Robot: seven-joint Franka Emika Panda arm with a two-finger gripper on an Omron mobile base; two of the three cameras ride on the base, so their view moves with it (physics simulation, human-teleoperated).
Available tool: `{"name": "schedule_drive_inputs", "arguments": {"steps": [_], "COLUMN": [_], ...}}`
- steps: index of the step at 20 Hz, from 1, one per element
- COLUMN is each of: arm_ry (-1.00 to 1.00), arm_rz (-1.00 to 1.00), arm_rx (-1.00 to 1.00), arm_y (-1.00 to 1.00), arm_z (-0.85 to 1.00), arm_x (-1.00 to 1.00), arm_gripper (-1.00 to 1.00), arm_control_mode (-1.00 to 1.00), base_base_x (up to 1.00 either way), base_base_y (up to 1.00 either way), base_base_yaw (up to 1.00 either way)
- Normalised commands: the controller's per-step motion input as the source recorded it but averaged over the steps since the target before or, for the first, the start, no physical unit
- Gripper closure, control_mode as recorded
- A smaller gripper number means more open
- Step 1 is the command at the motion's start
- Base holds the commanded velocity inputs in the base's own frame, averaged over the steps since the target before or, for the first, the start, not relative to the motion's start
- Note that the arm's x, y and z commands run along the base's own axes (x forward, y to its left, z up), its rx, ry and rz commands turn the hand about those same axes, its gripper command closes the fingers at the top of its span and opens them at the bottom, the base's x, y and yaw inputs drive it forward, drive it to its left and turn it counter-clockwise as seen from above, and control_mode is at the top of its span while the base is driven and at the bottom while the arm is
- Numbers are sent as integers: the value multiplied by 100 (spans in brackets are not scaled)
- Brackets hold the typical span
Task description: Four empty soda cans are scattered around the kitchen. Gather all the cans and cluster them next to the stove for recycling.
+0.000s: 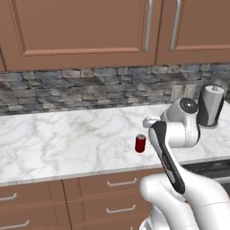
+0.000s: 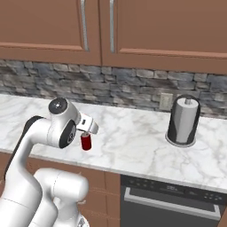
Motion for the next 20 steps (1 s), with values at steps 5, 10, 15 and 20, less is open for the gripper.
{"name": "schedule_drive_inputs", "arguments": {"steps": [5,10,15,20], "arm_ry": [0,14,25,16], "arm_rz": [0,0,0,0], "arm_rx": [0,0,0,0], "arm_y": [0,28,19,0], "arm_z": [-6,-31,-14,-23], "arm_x": [0,6,30,73], "arm_gripper": [-100,-100,-100,-100], "arm_control_mode": [-100,-100,-100,-100], "base_base_x": [5,0,0,0], "base_base_y": [-4,0,0,0], "base_base_yaw": [2,0,0,0]}}
